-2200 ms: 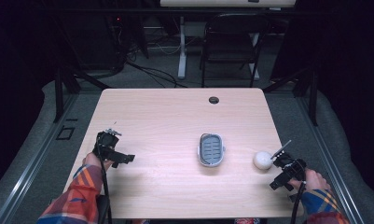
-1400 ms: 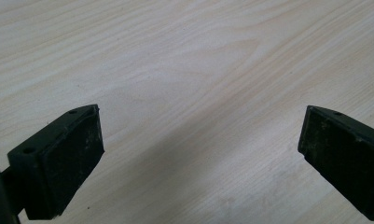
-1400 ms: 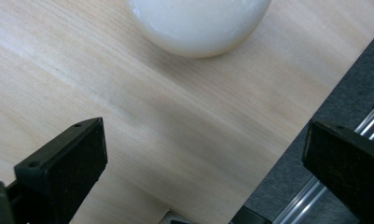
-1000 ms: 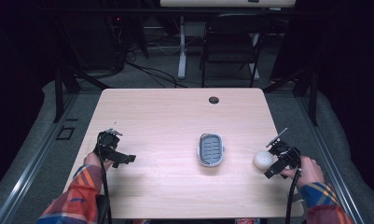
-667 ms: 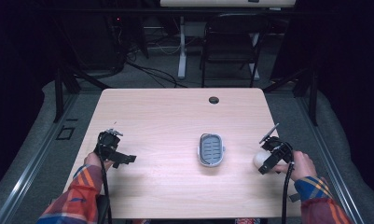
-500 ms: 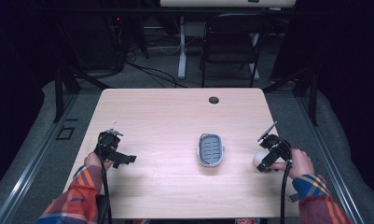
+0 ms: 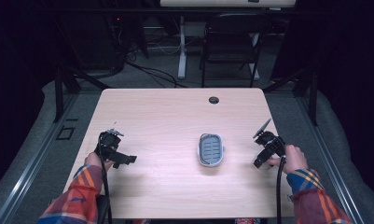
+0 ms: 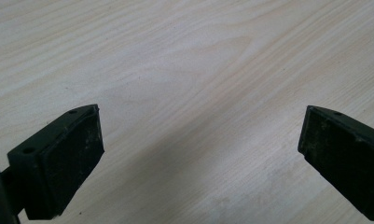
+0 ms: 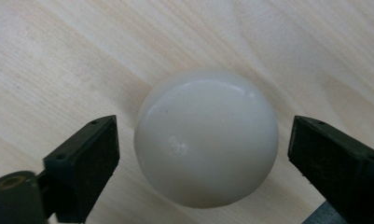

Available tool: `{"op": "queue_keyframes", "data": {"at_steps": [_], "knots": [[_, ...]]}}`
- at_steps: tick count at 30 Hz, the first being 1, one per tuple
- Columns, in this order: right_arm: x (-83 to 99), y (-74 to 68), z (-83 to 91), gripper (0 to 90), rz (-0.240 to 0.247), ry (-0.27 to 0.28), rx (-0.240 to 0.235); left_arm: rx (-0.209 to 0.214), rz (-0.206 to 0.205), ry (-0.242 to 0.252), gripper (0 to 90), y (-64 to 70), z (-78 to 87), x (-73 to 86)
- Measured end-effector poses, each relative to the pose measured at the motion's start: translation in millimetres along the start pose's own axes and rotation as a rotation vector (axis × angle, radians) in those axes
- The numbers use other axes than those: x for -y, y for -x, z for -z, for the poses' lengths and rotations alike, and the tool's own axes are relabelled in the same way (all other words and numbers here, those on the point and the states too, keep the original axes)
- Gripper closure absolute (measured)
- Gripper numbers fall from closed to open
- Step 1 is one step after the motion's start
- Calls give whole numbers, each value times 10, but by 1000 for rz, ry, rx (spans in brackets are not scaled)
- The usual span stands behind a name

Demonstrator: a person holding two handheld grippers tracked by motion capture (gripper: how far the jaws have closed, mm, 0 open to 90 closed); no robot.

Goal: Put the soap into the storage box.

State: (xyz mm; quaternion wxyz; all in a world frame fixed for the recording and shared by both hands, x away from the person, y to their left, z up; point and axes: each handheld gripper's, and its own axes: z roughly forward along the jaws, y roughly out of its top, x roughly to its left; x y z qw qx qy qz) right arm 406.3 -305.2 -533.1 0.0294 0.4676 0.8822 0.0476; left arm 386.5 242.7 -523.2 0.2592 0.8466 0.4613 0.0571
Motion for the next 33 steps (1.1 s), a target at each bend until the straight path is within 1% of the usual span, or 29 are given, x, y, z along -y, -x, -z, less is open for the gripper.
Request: {"op": "queue_keyframes", "data": {"at_steps": [1,2,3,4,5,6,7,9,10,11,12,13,15,16,17,18,20,23,26,27,28,29,31,32,33], "knots": [[-25,15,28,139,32,-42,10,0,-1,0,0,0,-2,0],[-2,-17,-31,146,-18,29,-5,0,-1,0,0,0,-2,0],[-14,-14,-22,150,-9,12,-1,1,-1,0,0,1,-2,0],[-33,-2,-5,154,20,-28,5,2,-1,-1,0,1,-3,0],[-29,-17,-28,160,4,-10,-3,2,-1,-1,0,1,-3,0],[-40,-13,-21,164,18,-27,6,2,3,-2,0,2,-4,1],[-41,-16,-32,164,18,-29,0,3,3,-3,0,2,-5,1],[-43,-22,-41,169,15,-28,4,3,2,-4,0,2,-6,0],[-51,-18,-36,178,30,-46,10,3,1,-5,0,2,-7,0],[-42,-31,-72,194,11,-23,7,5,2,-6,0,2,-8,0],[-51,-24,-68,206,24,-45,9,5,1,-10,0,1,-7,-2],[-51,-24,-68,206,24,-45,9,5,1,-10,0,1,-7,-2],[-66,-13,-64,232,53,-80,28,4,2,-10,0,2,-8,-1],[-54,-20,-87,236,43,-55,28,4,3,-11,0,2,-8,-1],[-62,-16,-73,237,50,-72,29,4,3,-10,0,2,-8,-1],[-64,-16,-73,238,62,-73,37,3,3,-11,0,2,-9,-1],[-64,-21,-73,238,58,-73,37,3,3,-11,0,2,-10,-1],[-70,-30,-66,240,64,-83,43,3,3,-12,0,3,-10,-1],[-68,-36,-69,240,69,-78,53,2,0,-12,0,1,-7,-1],[-59,-47,-79,241,55,-62,56,1,1,-12,0,2,-5,-1],[-59,-47,-79,241,55,-62,56,1,1,-12,0,2,-5,-1],[-67,-45,-56,241,69,-77,57,1,1,-10,0,3,-6,0],[-72,-45,-41,241,75,-84,54,1,1,-11,0,6,-5,-1],[-51,-73,-58,241,40,-30,43,1,1,-11,0,6,-3,0],[-61,-69,-35,241,56,-49,48,1,1,-11,0,6,-3,0]]}}
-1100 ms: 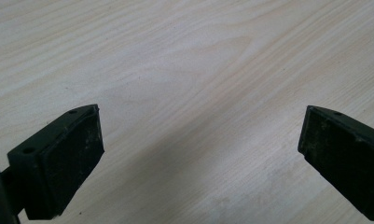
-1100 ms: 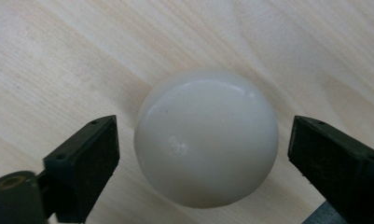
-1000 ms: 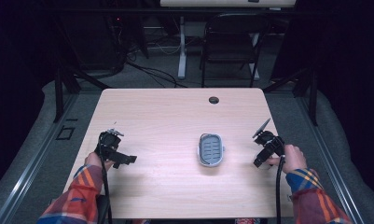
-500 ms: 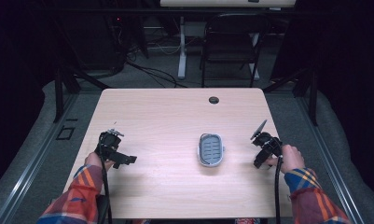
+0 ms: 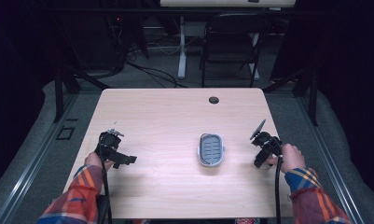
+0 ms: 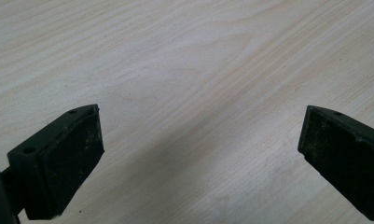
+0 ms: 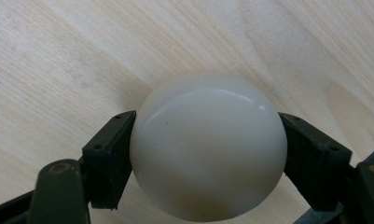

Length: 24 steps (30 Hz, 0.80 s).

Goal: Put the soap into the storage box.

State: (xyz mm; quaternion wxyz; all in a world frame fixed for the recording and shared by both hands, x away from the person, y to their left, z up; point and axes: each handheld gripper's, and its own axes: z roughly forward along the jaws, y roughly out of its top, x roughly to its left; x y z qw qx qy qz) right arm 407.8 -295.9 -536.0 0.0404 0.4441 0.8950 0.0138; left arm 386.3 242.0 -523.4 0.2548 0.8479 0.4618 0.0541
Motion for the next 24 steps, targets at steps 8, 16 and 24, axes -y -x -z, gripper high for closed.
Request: {"op": "queue_keyframes", "data": {"at_steps": [8,16,24], "knots": [[-57,-19,70,241,23,-26,5,-3,2,3,0,6,6,0],[-103,-75,85,241,34,-26,5,-5,-1,4,0,4,2,3],[-171,-106,109,241,60,-47,10,-2,-5,-2,0,5,1,-2]]}}
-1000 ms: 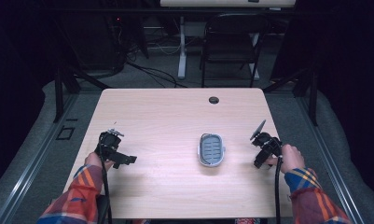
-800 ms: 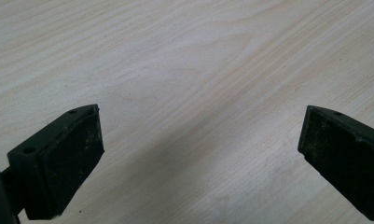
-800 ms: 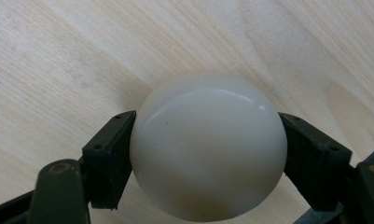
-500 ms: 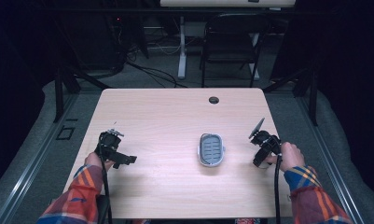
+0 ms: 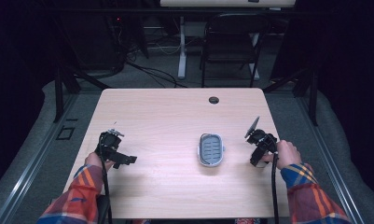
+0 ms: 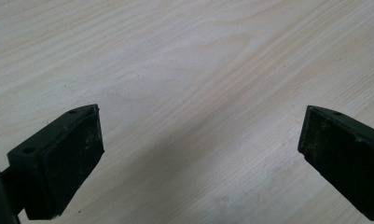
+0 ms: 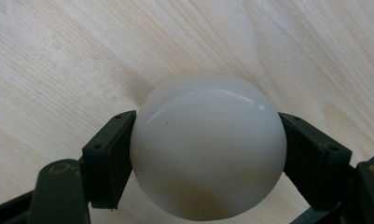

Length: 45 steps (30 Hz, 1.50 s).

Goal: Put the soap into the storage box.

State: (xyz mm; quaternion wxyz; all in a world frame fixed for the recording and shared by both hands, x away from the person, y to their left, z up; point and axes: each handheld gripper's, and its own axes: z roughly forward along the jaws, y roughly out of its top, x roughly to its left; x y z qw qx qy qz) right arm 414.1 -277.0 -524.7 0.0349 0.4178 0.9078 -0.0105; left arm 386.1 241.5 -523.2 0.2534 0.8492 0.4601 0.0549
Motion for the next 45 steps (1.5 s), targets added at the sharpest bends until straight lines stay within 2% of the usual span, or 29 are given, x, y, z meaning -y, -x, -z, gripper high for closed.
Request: {"op": "queue_keyframes", "data": {"at_steps": [1,3,7,8,9,13,15,16,18,20,22,23,24,26,27,28,29,30,40,41,43,44,45], "knots": [[-3,-12,-1,241,-10,5,-8,0,-2,0,0,0,0,-1],[-17,-7,5,241,13,-5,5,0,-2,-1,0,0,0,-1],[-34,-18,13,241,6,-20,-6,2,-1,-2,0,-1,-4,0],[-30,-39,-26,241,-14,22,-8,1,-1,-3,0,2,-8,-1],[-55,-29,6,241,16,-22,1,1,-1,-3,0,2,-8,-1],[-92,-50,7,241,25,-17,5,2,-1,-3,0,6,-8,-2],[-136,-39,53,241,73,-65,21,3,-1,-2,0,7,-8,-2],[-124,-69,23,241,32,-11,4,3,-1,-4,0,7,-8,-1],[-137,-77,34,241,30,-16,3,3,-1,-3,0,7,-8,-1],[-153,-98,32,241,20,2,-5,4,-1,-4,0,7,-8,-1],[-181,-104,45,241,38,1,5,4,-5,-7,0,5,-8,-2],[-203,-101,69,241,57,-24,11,5,-6,-7,0,5,-7,-2],[-222,-125,65,241,47,-4,7,5,-6,-8,0,5,-7,-2],[-243,-144,65,241,43,6,4,5,-6,-8,0,5,-7,-2],[-260,-145,75,241,56,-3,9,6,-5,-8,0,5,-8,-2],[-264,-159,66,241,43,14,2,6,-5,-7,0,5,-8,-2],[-264,-159,66,241,43,14,2,6,-5,-7,0,5,-8,-2],[-299,-158,92,242,73,-11,11,6,-5,-7,0,5,-8,-2],[-417,-226,142,242,92,-15,10,9,-4,-9,0,6,-10,-2],[-435,-227,160,242,106,-25,18,9,-4,-9,0,6,-10,-2],[-448,-249,164,241,93,-3,11,9,-4,-9,0,7,-9,-2],[-467,-247,186,241,112,-20,20,10,-4,-9,0,7,-10,-2],[-477,-254,196,242,110,-21,20,10,-4,-9,0,7,-10,-2]]}}
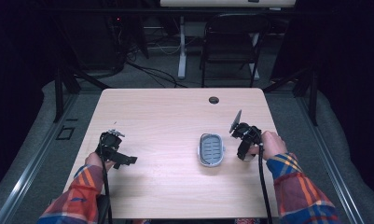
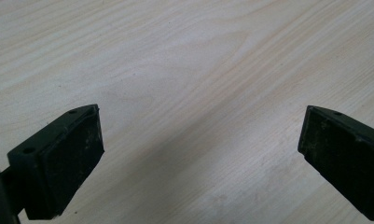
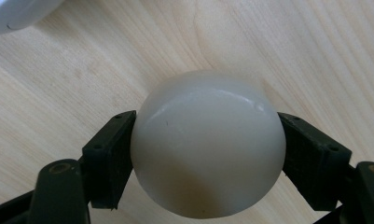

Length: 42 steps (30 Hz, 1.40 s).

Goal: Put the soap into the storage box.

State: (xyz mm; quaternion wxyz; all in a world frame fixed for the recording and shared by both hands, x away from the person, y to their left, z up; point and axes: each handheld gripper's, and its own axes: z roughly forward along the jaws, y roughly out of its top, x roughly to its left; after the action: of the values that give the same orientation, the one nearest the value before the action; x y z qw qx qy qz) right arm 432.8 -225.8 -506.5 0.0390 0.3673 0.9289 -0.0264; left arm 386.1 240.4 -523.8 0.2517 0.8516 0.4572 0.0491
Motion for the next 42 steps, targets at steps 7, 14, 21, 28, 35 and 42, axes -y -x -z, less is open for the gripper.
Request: {"op": "queue_keyframes", "data": {"at_steps": [7,14,21,28,35,42], "knots": [[-48,-25,55,242,-6,18,1,1,0,0,0,0,-1,-1],[-97,-35,145,242,14,8,9,2,0,0,0,0,-1,-1],[-139,-47,227,242,24,6,11,3,-1,-2,0,-1,-4,-1],[-199,-65,320,242,44,2,21,3,-2,-1,0,-1,-5,-2],[-270,-94,403,242,58,5,28,4,-6,-4,0,-5,-7,-4],[-346,-133,453,242,75,5,31,6,-4,-5,0,-7,-9,-3]]}}
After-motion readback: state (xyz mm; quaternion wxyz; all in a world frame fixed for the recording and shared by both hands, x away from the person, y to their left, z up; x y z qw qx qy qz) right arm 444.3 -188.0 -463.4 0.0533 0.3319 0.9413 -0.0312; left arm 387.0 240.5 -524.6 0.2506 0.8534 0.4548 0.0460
